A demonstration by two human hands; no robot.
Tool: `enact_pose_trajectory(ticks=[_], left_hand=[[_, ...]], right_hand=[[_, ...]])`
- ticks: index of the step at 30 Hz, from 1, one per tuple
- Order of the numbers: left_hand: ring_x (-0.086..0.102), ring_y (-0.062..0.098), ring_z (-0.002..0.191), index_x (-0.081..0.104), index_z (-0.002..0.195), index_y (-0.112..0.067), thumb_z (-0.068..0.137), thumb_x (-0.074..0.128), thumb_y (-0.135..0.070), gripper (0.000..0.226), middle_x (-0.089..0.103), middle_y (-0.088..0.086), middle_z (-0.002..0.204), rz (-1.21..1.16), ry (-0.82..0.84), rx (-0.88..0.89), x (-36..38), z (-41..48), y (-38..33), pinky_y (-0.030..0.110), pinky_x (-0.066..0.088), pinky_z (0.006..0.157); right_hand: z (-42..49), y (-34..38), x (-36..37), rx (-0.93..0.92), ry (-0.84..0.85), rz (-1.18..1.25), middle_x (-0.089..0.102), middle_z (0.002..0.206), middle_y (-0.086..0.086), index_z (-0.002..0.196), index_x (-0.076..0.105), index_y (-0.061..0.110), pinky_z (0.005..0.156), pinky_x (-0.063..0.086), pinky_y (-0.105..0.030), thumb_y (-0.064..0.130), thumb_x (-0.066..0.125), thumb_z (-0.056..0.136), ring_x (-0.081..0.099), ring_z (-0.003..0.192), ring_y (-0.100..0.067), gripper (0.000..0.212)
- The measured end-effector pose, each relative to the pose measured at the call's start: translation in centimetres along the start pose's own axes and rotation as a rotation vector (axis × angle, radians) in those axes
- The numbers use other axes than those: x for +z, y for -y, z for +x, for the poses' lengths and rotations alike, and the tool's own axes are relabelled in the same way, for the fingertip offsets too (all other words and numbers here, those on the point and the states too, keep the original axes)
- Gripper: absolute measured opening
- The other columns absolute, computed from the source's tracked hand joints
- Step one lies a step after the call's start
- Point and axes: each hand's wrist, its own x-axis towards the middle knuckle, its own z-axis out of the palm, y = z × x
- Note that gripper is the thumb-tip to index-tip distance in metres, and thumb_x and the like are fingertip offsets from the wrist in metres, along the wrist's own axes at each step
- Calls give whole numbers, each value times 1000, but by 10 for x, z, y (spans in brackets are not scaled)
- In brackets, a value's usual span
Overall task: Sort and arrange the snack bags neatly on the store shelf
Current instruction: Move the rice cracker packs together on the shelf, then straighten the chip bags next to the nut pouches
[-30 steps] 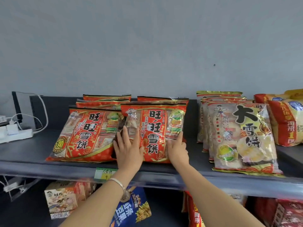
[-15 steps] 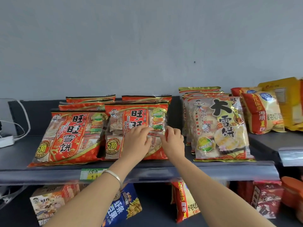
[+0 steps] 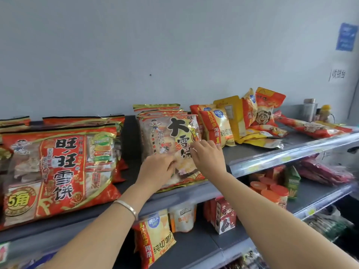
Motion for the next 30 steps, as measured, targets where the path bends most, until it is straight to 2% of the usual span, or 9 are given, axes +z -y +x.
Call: enact_pose_trajectory(ticks=[6, 10, 15, 19, 22, 30], left_hand=[[61, 16, 95, 66, 111, -18, 96, 45, -27, 27, 68, -2, 106, -55, -45, 54, 42, 48, -54, 25, 41, 78], [59, 19, 104, 62, 117, -19, 97, 45, -25, 27, 65, 0, 113, -86, -1, 32, 74, 89, -93, 32, 48, 86], [53, 19, 112, 58, 124, -18, 97, 44, -25, 31, 60, 1, 121, -104, 11, -27, 112, 135, -135, 32, 46, 88], [51, 18, 116, 58, 125, -19, 96, 47, -24, 32, 58, -1, 127, -121, 21, -32, 138, 170, -158, 31, 43, 94], [50, 19, 116, 57, 125, -20, 94, 50, -24, 32, 56, 0, 126, -135, 0, -47, 155, 198, -169, 30, 42, 93], [48, 18, 117, 55, 127, -20, 94, 51, -24, 34, 52, 0, 126, -179, -12, 6, 204, 278, -187, 30, 43, 93]], right_hand=[[15, -96, -6, 46, 43, -70, 63, 115, -3, 112, 62, 16, 89, 41, -40, 32, 39, 99, 52, 114, -28, 31], [28, -164, -9, 45, 87, -55, 62, 119, -2, 116, 62, 18, 89, 40, -40, 31, 40, 100, 50, 116, -28, 30], [48, -239, -7, 38, 162, 4, 59, 124, -3, 119, 61, 17, 91, 42, -39, 29, 41, 99, 46, 121, -27, 30], [63, -274, 1, 39, 181, 53, 57, 127, -3, 124, 59, 19, 89, 42, -38, 28, 43, 98, 47, 118, -28, 31], [80, -294, 6, 51, 198, 78, 57, 127, -4, 127, 57, 21, 86, 43, -37, 30, 46, 97, 47, 120, -29, 33], [133, -342, 19, 108, 303, 119, 50, 131, -9, 136, 47, 23, 94, 45, -44, 36, 50, 95, 46, 121, -32, 43]])
